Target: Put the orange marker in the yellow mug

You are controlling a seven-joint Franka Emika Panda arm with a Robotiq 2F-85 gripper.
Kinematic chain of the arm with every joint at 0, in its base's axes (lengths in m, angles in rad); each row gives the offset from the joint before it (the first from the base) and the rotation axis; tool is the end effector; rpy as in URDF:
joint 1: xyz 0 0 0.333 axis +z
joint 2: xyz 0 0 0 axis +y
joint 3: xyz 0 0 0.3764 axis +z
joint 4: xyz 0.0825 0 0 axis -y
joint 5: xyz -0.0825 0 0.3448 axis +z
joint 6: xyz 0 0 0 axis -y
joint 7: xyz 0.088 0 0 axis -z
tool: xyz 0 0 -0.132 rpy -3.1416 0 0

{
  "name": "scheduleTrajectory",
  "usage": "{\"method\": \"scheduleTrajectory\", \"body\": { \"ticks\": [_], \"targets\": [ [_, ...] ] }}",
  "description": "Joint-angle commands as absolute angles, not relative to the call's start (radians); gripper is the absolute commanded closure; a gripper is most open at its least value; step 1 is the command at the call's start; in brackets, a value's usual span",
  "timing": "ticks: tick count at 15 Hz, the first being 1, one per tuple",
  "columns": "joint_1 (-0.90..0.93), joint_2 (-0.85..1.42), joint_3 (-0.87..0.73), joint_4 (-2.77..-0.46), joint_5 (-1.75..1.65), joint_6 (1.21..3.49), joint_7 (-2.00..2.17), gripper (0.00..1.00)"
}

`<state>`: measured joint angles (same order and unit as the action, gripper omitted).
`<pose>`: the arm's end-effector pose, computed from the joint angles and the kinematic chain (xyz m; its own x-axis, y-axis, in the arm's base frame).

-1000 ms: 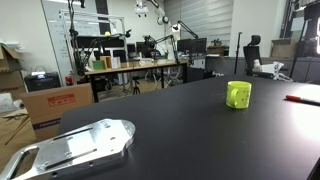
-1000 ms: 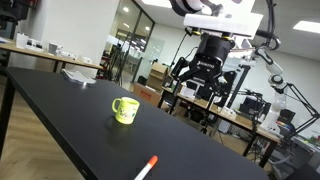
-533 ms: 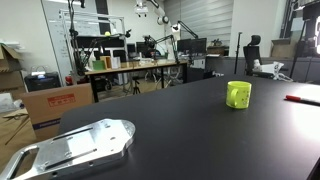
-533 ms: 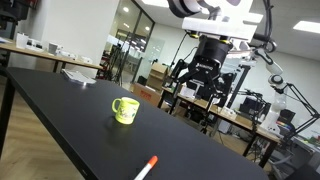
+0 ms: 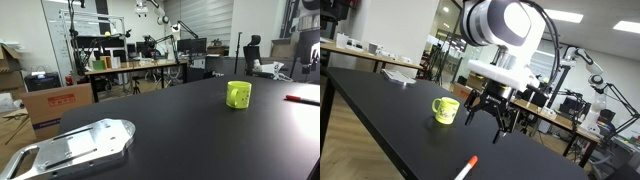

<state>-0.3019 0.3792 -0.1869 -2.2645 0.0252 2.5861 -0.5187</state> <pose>0.4720 -0.2494 0.2551 0.9973 0.0185 -0.0716 0.0202 -0.9995 0.0243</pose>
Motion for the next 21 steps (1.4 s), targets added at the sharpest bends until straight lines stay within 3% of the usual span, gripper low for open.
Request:
{"method": "scheduleTrajectory", "body": {
  "ticks": [1,11,12,21],
  "targets": [
    [-0.375,0.447,-0.140,-2.295,0.045,2.742,-0.547,0.00],
    [-0.529,0.609,-0.011,-2.265,0.037,2.875,-0.570,0.00],
    [-0.530,0.621,-0.010,-2.262,0.031,2.888,-0.567,0.18],
    [-0.380,0.593,-0.142,-2.200,0.056,2.608,-0.244,0.81]
  ]
}}
